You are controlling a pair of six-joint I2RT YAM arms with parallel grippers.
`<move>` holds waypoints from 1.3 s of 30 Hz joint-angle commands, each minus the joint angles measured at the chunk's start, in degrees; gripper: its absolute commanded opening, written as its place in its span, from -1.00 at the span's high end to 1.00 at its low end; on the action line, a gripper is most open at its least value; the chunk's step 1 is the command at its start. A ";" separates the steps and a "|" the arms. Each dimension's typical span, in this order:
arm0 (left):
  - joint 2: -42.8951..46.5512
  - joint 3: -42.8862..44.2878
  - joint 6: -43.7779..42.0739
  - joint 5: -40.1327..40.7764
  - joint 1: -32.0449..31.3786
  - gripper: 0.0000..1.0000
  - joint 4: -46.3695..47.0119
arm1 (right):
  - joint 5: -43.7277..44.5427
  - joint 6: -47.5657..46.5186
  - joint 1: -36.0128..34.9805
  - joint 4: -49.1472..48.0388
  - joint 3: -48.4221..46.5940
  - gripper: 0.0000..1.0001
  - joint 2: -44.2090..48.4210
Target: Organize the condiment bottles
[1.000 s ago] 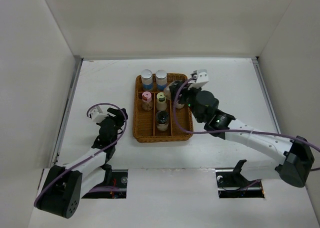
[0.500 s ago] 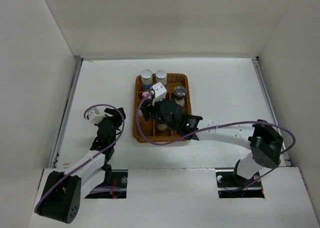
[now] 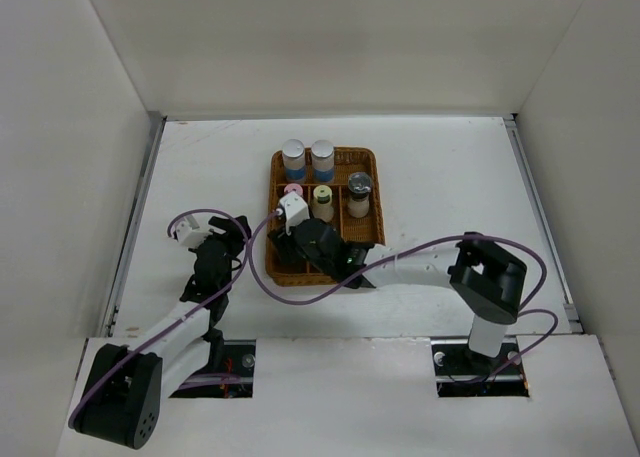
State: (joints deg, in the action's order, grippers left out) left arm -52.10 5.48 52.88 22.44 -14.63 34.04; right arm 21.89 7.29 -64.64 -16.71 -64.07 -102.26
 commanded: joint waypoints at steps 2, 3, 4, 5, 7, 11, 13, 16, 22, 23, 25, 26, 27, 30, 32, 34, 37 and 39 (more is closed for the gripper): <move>0.51 -0.29 -0.06 0.68 0.53 -0.25 1.73 | 0.08 -0.26 -0.79 -4.39 -2.81 -0.12 -1.27; 0.33 -0.29 -0.06 0.68 0.53 -0.25 1.73 | 0.08 -0.08 -0.79 -4.38 -2.72 -0.20 -1.54; 0.15 -0.20 -0.06 0.51 0.53 -0.25 1.73 | 0.08 0.00 -0.79 -4.56 -2.55 -0.29 -1.80; 0.15 -0.20 -0.06 0.24 0.62 -0.25 1.73 | 0.17 0.01 -0.79 -4.56 -2.46 -0.39 -1.98; 0.24 -0.11 -0.24 0.41 0.62 -0.25 1.73 | 0.87 -0.34 -0.97 -4.21 -2.37 -0.61 -1.46; 0.24 -0.11 -0.41 0.68 0.53 -0.26 1.73 | 1.14 -1.05 -1.05 -4.56 -2.54 -0.83 2.14; 0.24 -0.03 -0.50 0.85 0.18 -0.28 1.73 | 0.96 -2.19 -1.05 -4.56 -3.33 -0.90 4.51; -0.99 0.24 -0.68 1.21 0.00 -0.30 1.73 | 0.96 -3.07 -1.05 -5.43 -3.52 -0.98 8.73; -3.88 2.43 -1.55 0.33 -0.35 -0.32 0.77 | 2.45 -1.23 3.68 -11.66 5.34 -1.00 21.55; -4.24 3.04 -1.73 -0.02 -0.44 -0.32 0.24 | 2.98 -0.70 5.00 -12.90 7.19 -1.00 23.14; -4.77 4.54 -1.82 -0.20 -0.44 -0.33 -1.51 | 5.78 1.14 9.03 -14.05 11.58 -1.00 26.74; -4.86 5.24 -1.82 -0.20 -0.53 -0.33 -2.31 | 7.54 2.37 11.05 -13.97 13.78 -1.00 28.41; -5.03 6.29 -1.82 -0.20 -0.70 -0.34 -3.71 | 9.12 3.86 13.08 -14.05 16.15 -1.00 30.00; -5.03 8.49 -1.82 -0.11 -0.88 -0.39 -7.67 | 12.82 10.18 19.23 -14.23 23.62 -1.00 33.61; -4.95 9.20 -1.82 -0.02 -1.05 -0.40 -8.11 | 14.23 15.01 22.31 -13.79 27.93 -1.00 35.19; -4.68 10.08 -1.56 -0.29 -1.23 -0.41 -8.38 | 15.37 18.45 24.69 -14.49 31.72 -1.00 36.16; -5.12 11.66 -1.82 -0.29 -1.67 -0.42 -8.20 | 16.08 22.41 27.59 -14.41 34.36 -1.00 36.34; -5.82 12.80 -1.91 -0.29 -1.41 -0.42 -8.47 | 16.17 23.82 28.21 -14.75 34.80 -1.00 35.82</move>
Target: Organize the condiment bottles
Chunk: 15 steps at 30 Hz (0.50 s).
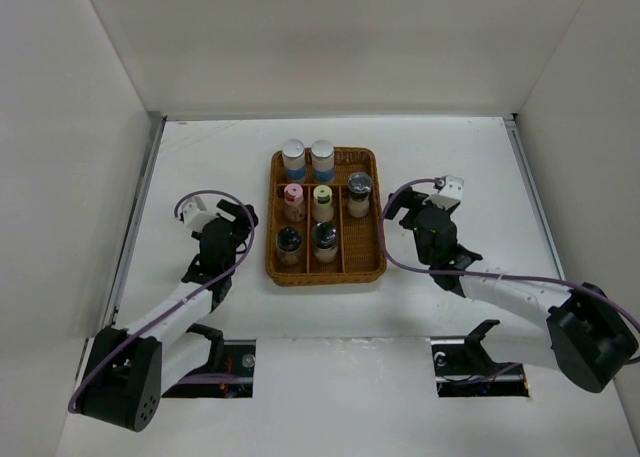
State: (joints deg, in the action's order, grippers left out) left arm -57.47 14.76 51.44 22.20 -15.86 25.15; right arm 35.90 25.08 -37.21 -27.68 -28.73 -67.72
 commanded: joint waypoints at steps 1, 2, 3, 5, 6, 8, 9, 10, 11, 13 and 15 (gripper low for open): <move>-0.62 3.78 -0.38 -0.05 -0.18 -0.42 0.43 | 2.24 6.38 0.87 -3.96 -0.45 -1.00 0.67; -0.80 3.95 -0.38 -0.05 -0.18 -0.42 0.43 | 2.24 6.65 0.87 -4.22 -0.45 -1.00 -0.03; -1.06 4.13 -0.38 0.13 -0.18 -0.42 0.43 | 2.24 6.82 0.61 -4.48 -0.45 -1.00 -0.82; -1.67 4.48 0.06 -0.13 0.34 -0.42 0.43 | 2.33 6.82 0.61 -4.49 -0.71 -1.00 -2.32; -1.76 4.74 0.06 -0.22 0.35 -0.41 0.17 | 2.33 6.82 0.61 -4.49 -0.80 -1.00 -3.02; -1.42 5.27 -0.20 -0.31 0.35 -0.41 -0.62 | 2.33 7.44 0.61 -4.49 -0.98 -1.00 -3.82; -1.33 5.45 -0.20 -0.14 0.35 -0.41 -0.80 | 2.33 7.70 0.61 -4.49 -0.89 -1.00 -3.91; -1.06 5.54 -0.20 -0.05 0.35 -0.42 -1.06 | 2.33 7.96 0.61 -4.49 -0.63 -1.00 -3.65; -0.71 5.80 -0.20 0.04 0.43 -0.42 -1.33 | 2.42 8.23 0.61 -4.49 -0.28 -1.00 -3.03; -0.27 6.50 -0.29 0.04 0.52 -0.42 -1.94 | 3.03 9.19 0.96 -4.66 0.51 -1.00 -2.15; 0.08 7.21 -0.55 0.21 0.52 -0.42 -2.73 | 3.13 10.07 1.48 -4.84 1.04 -1.00 -1.62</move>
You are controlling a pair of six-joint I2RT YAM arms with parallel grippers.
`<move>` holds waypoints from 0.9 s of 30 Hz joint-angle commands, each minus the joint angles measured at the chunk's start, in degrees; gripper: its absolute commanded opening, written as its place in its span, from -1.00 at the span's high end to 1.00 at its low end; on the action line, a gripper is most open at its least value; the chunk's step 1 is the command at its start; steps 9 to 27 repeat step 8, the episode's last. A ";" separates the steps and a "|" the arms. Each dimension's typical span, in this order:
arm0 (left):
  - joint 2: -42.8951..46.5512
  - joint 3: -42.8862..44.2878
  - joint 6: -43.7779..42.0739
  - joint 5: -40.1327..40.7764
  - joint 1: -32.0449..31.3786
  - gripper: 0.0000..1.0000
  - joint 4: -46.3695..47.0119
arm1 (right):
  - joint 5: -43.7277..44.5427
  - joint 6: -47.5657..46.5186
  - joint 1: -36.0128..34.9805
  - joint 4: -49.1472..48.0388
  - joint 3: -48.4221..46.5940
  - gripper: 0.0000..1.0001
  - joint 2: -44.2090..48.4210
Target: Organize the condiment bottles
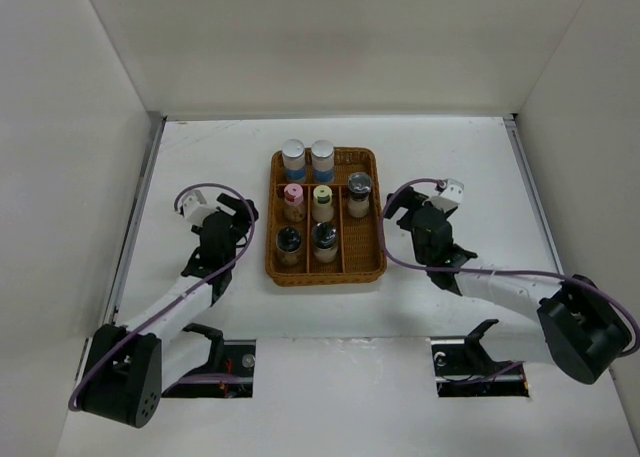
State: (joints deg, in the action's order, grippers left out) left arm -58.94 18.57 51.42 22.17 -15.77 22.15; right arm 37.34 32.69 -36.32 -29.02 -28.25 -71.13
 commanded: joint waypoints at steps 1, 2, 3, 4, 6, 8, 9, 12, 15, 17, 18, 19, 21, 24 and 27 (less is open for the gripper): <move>1.54 3.67 -0.62 0.24 0.43 -0.42 0.17 | 1.42 2.56 0.59 -3.50 0.56 -1.00 1.96; 1.28 4.02 -0.62 0.24 0.43 -0.41 0.09 | 1.33 2.47 0.50 -3.50 0.56 -1.00 2.05; 0.85 4.54 -0.70 -0.02 0.43 -0.40 -0.26 | 1.33 2.38 0.50 -3.50 0.56 -1.00 2.14; 0.49 5.16 -0.71 -0.29 0.52 -0.40 -0.70 | 1.24 2.64 0.41 -3.50 0.56 -1.00 1.88; 0.31 5.69 -1.40 0.06 0.09 -0.41 -1.41 | 0.72 2.47 0.33 -3.50 0.30 -1.00 1.44; 0.66 5.08 -1.24 0.24 0.08 -0.47 -0.97 | 0.54 2.12 0.24 -2.98 -0.05 -1.00 1.26; 0.66 5.08 -1.24 0.24 0.08 -0.47 -0.97 | 0.54 2.12 0.24 -2.98 -0.05 -1.00 1.26; 0.66 5.08 -1.24 0.24 0.08 -0.47 -0.97 | 0.54 2.12 0.24 -2.98 -0.05 -1.00 1.26; 0.66 5.08 -1.24 0.24 0.08 -0.47 -0.97 | 0.54 2.12 0.24 -2.98 -0.05 -1.00 1.26; 0.66 5.08 -1.24 0.24 0.08 -0.47 -0.97 | 0.54 2.12 0.24 -2.98 -0.05 -1.00 1.26; 0.66 5.08 -1.24 0.24 0.08 -0.47 -0.97 | 0.54 2.12 0.24 -2.98 -0.05 -1.00 1.26; 0.66 5.08 -1.24 0.24 0.08 -0.47 -0.97 | 0.54 2.12 0.24 -2.98 -0.05 -1.00 1.26; 0.66 5.08 -1.24 0.24 0.08 -0.47 -0.97 | 0.54 2.12 0.24 -2.98 -0.05 -1.00 1.26; 0.66 5.08 -1.24 0.24 0.08 -0.47 -0.97 | 0.54 2.12 0.24 -2.98 -0.05 -1.00 1.26; 0.66 5.08 -1.24 0.24 0.08 -0.47 -0.97 | 0.54 2.12 0.24 -2.98 -0.05 -1.00 1.26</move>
